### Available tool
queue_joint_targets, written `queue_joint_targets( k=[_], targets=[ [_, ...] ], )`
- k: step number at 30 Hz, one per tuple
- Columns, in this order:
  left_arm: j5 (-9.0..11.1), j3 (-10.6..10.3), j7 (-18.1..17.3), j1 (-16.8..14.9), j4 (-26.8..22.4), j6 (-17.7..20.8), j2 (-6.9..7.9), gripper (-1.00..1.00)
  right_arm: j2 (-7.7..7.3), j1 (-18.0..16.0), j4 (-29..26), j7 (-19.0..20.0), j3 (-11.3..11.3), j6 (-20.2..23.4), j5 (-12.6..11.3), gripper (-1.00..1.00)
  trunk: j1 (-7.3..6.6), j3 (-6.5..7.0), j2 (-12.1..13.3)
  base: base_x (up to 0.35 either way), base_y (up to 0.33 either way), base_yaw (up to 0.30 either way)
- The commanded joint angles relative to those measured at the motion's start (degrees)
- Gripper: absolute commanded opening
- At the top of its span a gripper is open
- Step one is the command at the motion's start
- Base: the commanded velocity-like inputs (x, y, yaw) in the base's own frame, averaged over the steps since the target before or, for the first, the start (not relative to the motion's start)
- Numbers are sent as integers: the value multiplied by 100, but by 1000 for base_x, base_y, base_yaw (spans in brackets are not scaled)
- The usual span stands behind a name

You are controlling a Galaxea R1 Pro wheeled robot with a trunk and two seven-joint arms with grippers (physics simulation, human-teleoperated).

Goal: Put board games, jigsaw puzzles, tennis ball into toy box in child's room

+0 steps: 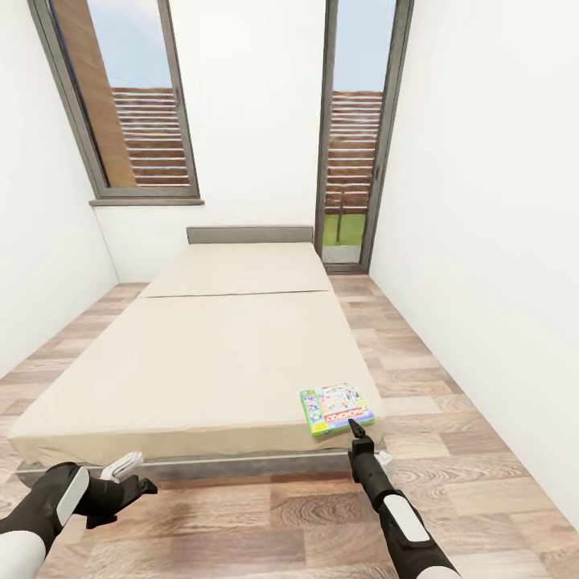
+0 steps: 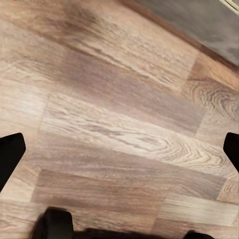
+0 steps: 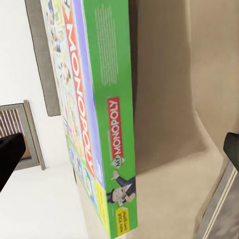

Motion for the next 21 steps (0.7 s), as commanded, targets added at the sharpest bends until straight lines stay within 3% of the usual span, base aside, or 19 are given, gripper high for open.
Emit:
queue_joint_targets(
  k=[1,21],
  targets=[
    [-15,23,-26,-2,-3,29,-2,100,7,-4,-1,18,-39,59,-52,100,-1,-5,-2,8,6,0],
    [-16,6,-23,-4,-3,29,-2,100,7,-4,-1,18,-39,59,-48,100,-1,-5,-2,48,41,0]
  ],
)
